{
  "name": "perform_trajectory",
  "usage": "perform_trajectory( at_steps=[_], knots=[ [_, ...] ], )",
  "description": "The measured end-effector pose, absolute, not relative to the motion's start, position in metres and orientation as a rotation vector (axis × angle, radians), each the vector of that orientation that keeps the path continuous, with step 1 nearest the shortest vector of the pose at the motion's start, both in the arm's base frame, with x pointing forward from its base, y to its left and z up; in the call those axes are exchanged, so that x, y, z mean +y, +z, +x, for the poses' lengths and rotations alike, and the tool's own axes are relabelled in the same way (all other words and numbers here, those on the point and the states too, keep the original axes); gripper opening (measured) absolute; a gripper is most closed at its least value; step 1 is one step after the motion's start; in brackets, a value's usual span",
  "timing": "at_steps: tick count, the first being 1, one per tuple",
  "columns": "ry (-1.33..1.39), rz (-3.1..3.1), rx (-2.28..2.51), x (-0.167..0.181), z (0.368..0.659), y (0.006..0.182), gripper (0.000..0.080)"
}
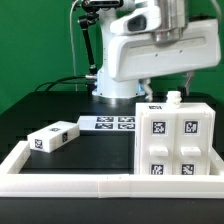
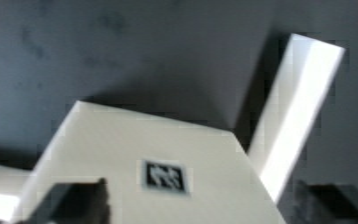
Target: Assemble cabinet
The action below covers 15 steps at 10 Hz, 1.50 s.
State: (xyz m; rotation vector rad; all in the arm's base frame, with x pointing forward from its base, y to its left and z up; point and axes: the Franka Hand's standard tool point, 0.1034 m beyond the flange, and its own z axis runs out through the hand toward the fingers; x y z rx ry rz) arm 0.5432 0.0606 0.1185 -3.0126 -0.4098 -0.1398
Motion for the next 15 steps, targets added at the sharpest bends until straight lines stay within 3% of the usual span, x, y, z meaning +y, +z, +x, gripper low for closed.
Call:
perform_trajectory(
  at_steps=[1, 2, 3, 4, 6, 12, 15],
  knots=[
    [-0.128, -3.026, -0.383, 0.048, 0.523, 0.106, 0.0692],
    [-0.156, -3.039, -0.363, 0.038, 0.51, 0.101, 0.0692],
    [-0.177, -3.056, -0.349, 0.022, 0.491, 0.094, 0.0777],
    [-0.158, -3.071, -0.32, 0.001, 0.472, 0.085, 0.0793],
    [-0.173, -3.087, -0.391, -0.036, 0.46, 0.076, 0.0798],
    [-0.172, -3.098, -0.128, -0.041, 0.458, 0.074, 0.0797],
    [-0.167, -3.08, 0.303, -0.084, 0.45, 0.074, 0.0797]
  ],
)
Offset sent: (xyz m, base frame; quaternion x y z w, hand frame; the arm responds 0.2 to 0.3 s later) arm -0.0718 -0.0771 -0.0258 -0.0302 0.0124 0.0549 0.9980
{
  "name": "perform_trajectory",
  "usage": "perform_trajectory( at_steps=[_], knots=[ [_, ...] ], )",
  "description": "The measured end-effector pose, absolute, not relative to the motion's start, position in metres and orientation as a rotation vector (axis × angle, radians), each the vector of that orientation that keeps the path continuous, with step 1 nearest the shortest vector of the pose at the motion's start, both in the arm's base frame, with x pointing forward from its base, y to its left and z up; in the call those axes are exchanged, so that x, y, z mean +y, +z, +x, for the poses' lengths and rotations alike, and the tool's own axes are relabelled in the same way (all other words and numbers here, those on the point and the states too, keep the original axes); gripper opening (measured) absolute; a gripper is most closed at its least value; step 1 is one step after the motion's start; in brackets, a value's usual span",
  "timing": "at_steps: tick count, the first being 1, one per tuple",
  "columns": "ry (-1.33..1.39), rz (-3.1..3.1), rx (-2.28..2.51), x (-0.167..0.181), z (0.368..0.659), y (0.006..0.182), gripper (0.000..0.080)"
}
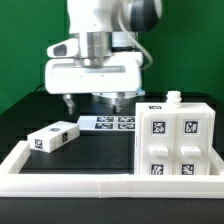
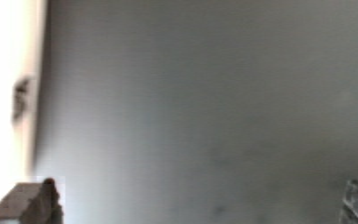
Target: Assemble cabinet
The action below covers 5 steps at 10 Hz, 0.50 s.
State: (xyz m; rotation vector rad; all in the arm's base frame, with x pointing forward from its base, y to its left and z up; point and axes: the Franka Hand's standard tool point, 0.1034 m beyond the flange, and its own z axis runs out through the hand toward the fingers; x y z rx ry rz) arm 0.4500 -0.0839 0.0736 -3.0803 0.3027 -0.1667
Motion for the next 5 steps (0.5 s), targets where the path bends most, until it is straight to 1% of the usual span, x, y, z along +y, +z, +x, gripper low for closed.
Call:
perform_trajectory(
  at_steps=[3, 5],
  knots=[
    [-0.193, -3.048, 0.548, -0.118, 0.456, 0.078, 0.0797],
    [-0.188, -3.002, 0.704, -0.114, 0.456, 0.078, 0.0797]
  ],
)
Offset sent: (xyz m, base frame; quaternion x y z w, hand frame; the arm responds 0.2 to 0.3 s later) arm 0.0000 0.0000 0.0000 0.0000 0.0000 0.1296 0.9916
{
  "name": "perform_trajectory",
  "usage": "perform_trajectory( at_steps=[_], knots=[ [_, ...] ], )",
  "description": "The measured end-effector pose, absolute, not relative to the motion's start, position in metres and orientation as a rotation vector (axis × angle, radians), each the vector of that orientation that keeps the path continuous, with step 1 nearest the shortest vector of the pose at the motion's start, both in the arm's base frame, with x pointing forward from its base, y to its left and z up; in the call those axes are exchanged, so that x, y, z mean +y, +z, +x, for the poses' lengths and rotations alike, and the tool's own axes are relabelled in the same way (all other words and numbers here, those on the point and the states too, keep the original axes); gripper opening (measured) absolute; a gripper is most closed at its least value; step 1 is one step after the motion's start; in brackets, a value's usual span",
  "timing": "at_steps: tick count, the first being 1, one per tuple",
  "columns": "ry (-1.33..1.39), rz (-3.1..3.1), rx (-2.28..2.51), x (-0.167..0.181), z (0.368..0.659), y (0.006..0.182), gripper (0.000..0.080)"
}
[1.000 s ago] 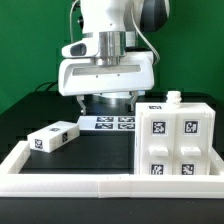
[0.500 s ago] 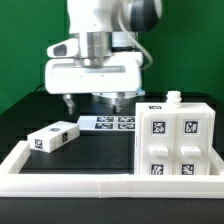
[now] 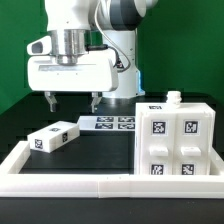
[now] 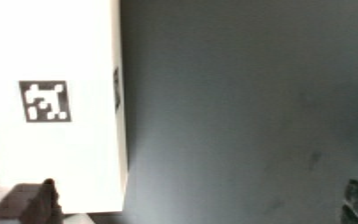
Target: Assemble cabinet
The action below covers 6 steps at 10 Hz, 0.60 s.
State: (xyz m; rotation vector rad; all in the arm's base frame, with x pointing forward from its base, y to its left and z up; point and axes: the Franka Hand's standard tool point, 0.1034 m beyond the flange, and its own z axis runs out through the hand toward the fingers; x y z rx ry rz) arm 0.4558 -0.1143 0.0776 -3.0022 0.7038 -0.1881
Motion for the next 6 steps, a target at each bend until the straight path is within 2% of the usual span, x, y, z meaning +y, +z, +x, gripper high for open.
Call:
perform_trajectory(
  at_steps=[2, 6],
  knots=[
    [-0.186, -2.974, 0.788, -0.116, 0.455, 0.077, 0.0797],
    [-0.176, -3.041, 0.647, -0.159, 0.44, 0.067, 0.0797]
  ],
)
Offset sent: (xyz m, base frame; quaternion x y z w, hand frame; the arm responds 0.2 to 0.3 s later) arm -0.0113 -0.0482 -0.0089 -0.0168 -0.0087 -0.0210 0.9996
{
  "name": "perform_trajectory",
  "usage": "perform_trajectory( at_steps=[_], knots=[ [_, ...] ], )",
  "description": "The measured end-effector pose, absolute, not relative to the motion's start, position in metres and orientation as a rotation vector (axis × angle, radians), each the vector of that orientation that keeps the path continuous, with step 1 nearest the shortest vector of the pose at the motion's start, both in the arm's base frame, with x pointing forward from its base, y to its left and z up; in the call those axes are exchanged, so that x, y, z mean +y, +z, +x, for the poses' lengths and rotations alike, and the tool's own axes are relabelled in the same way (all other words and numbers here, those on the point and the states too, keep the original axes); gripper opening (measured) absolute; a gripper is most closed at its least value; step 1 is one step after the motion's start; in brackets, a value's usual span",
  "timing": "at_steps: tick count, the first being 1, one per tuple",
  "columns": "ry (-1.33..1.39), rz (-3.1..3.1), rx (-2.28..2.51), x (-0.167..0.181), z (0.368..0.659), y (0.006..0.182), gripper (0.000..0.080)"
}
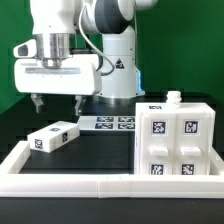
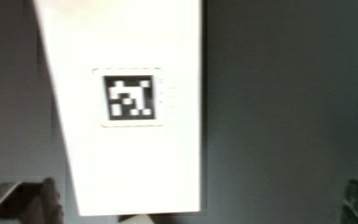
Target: Assemble cabinet
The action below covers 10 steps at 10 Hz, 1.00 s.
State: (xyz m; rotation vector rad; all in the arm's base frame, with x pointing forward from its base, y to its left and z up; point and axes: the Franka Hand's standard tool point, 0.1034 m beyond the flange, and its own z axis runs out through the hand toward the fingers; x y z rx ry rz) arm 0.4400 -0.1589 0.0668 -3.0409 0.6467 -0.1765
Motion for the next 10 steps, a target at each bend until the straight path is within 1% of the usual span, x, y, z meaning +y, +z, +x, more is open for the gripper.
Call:
perform_trajectory(
  at_steps=[4, 8, 10],
  knots=[
    [-0.172, -3.074, 0.621, -0.17, 0.428, 0.042, 0.0797],
    [-0.183, -3.107, 0.599, -0.164, 0.42, 0.014, 0.0797],
    [-0.179, -3.112, 0.587, -0.16, 0.418, 0.007, 0.0797]
  ],
)
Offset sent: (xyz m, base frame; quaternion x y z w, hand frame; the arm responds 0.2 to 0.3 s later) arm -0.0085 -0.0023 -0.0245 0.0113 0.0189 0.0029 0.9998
